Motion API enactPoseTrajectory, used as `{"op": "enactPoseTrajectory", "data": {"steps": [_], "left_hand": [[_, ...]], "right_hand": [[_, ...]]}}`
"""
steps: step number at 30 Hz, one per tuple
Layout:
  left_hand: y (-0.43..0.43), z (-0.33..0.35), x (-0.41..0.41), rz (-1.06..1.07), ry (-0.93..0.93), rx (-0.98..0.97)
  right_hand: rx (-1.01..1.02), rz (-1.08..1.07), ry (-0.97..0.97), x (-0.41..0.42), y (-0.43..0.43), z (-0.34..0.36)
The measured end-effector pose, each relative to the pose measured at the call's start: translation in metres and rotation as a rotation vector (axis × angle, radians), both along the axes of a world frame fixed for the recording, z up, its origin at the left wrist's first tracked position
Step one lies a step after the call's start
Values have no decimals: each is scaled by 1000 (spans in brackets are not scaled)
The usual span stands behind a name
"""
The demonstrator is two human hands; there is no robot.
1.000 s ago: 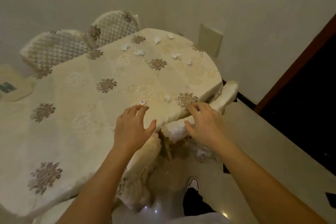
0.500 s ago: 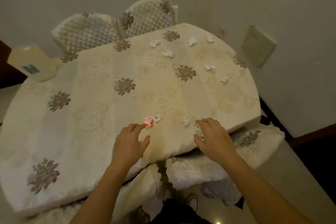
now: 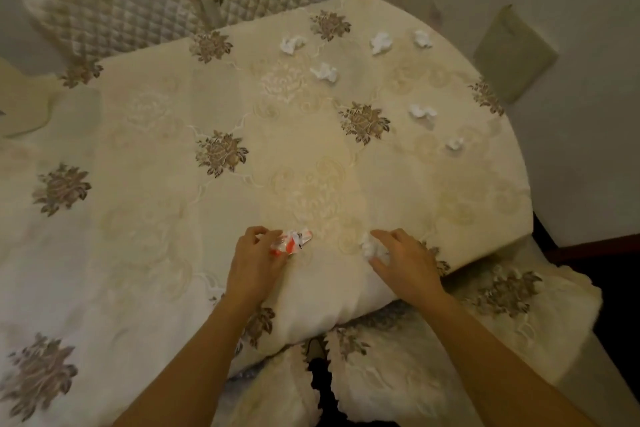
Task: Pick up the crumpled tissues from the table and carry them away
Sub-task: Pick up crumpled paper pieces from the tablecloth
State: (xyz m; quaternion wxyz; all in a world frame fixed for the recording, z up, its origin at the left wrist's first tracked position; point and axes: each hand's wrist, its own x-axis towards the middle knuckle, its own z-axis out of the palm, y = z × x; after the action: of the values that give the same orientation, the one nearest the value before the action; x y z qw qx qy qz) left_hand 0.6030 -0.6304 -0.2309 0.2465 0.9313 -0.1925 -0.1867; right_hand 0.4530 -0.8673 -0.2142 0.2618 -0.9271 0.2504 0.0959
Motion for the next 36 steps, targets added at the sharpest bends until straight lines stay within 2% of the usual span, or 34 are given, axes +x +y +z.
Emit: {"op": "enactPoseTrajectory", "data": {"steps": [6,12,18,24,30,36], "left_hand": [[1,-25,2,-1,-115,-68],[3,-35,3,7,-149,-142],[-5,-24,4,88,-40,-225],[-19,17,-10,267,56,-393],[-32,73,-41,281,45,-568],[-22,110,-78,384,60,-670]], "right_hand": [[2,-8,8,13,13,-26],[-39,-142,-74,15,22,-39],[125,-238,-118,17,21,-38],[252,-293,-297,20,23,-1],[365,-316,-501,16,36,66],[440,-265,-557,-3,53,99]]}}
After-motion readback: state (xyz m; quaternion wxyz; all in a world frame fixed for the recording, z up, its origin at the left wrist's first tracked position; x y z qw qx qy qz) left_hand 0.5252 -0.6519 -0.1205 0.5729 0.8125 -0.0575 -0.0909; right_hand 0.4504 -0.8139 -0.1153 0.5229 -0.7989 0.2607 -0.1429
